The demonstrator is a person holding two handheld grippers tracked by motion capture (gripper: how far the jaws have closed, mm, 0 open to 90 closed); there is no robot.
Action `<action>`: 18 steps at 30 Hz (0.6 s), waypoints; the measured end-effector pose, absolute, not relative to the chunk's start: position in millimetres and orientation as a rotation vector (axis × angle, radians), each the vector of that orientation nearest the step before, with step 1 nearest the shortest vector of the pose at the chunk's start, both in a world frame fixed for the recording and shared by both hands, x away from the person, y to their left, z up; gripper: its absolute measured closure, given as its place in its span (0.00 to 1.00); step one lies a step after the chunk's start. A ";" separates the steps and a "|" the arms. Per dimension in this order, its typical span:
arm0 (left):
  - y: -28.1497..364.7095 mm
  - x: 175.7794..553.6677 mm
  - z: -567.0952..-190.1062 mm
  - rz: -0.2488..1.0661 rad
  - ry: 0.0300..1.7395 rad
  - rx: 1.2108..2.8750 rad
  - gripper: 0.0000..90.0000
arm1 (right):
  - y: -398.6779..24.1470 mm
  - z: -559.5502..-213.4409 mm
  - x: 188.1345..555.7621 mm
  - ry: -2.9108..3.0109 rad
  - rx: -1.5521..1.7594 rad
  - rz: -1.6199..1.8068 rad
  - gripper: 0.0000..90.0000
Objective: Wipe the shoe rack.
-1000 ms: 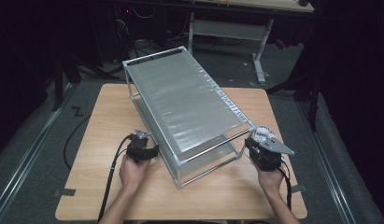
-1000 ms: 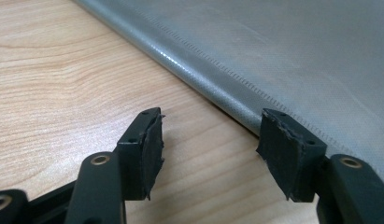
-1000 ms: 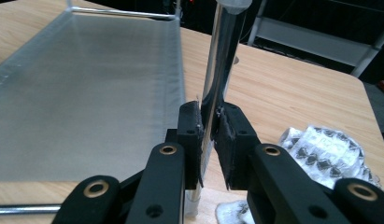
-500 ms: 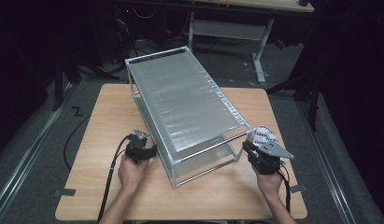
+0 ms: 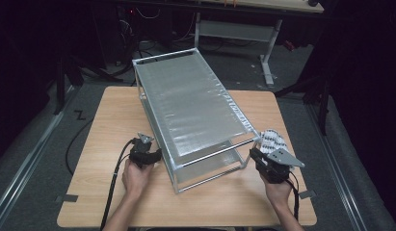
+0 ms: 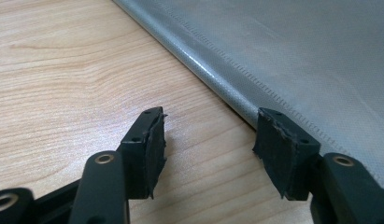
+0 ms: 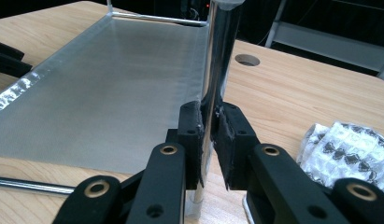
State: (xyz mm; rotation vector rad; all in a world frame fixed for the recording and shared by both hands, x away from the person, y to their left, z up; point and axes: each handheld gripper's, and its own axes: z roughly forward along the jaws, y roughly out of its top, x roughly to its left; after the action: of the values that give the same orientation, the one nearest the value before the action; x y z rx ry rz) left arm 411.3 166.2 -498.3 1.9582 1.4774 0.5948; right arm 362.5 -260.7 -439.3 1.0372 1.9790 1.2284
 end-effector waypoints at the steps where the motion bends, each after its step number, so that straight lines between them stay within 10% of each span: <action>1: 166.3 410.9 -498.4 0.595 1.480 1.958 0.45 | -261.0 -439.3 362.8 1.980 1.036 1.232 0.88; 7: 164.9 402.6 -499.2 0.577 1.458 1.964 0.37 | -259.7 -440.1 364.0 1.977 1.048 1.268 0.76; 18: 162.4 389.2 -498.2 0.535 1.413 1.981 0.40 | -258.5 -437.5 368.2 2.002 1.044 1.243 0.89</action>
State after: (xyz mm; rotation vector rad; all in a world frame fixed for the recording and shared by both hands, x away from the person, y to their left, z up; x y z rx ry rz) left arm 389.2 162.4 -498.2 1.9806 1.4129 0.5353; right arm 368.2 -258.5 -437.5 1.0444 2.0016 1.2430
